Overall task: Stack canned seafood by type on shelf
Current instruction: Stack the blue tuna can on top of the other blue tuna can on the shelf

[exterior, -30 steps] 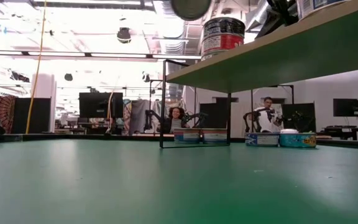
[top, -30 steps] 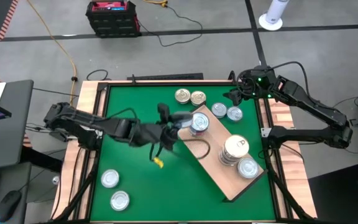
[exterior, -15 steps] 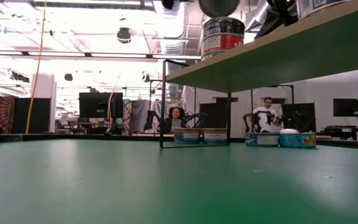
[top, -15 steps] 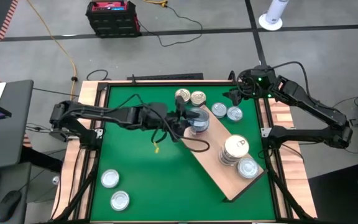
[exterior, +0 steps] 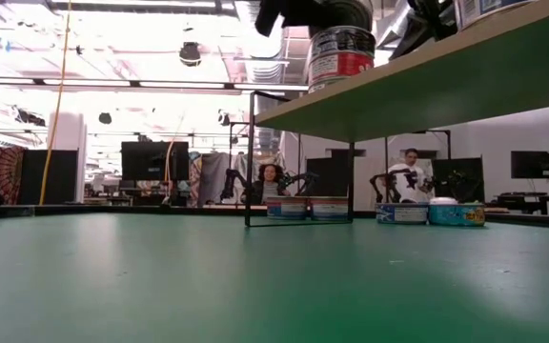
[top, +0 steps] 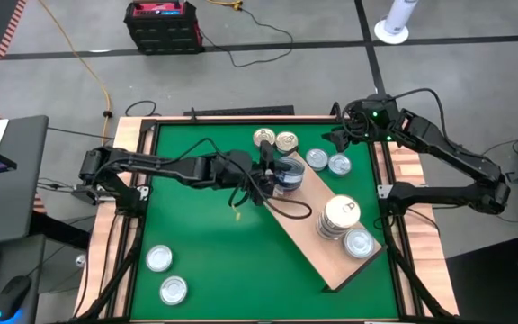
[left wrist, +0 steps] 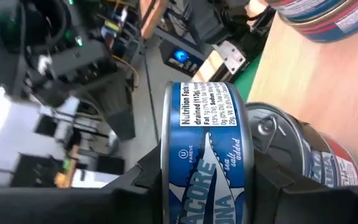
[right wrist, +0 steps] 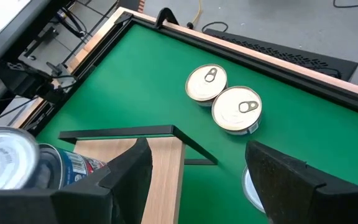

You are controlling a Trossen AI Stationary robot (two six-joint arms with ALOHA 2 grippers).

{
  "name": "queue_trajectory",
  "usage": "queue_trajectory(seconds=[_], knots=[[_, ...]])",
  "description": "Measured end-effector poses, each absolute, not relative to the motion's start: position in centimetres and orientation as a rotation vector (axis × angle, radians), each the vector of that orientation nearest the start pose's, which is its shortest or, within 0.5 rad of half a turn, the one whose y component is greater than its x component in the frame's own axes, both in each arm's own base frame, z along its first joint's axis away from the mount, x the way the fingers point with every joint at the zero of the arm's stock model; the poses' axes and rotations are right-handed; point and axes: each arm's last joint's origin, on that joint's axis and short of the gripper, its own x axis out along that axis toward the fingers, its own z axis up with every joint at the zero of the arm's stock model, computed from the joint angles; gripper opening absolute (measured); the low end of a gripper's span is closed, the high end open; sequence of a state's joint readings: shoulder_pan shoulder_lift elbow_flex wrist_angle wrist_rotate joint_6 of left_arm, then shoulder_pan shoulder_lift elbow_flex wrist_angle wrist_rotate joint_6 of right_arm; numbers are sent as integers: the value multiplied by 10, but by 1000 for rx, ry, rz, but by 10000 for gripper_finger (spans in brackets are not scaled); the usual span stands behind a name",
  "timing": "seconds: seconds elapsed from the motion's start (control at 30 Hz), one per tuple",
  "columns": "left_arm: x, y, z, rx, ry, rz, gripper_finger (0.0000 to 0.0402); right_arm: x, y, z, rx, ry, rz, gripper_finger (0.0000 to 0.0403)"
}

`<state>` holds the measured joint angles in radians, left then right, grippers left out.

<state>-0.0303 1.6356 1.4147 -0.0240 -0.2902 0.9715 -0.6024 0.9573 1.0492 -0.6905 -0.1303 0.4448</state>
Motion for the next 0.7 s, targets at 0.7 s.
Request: queue_trajectory(seconds=[0.7], knots=[[381,1,365,846,320,29,244,156,-103,349,642,434,-579,281]])
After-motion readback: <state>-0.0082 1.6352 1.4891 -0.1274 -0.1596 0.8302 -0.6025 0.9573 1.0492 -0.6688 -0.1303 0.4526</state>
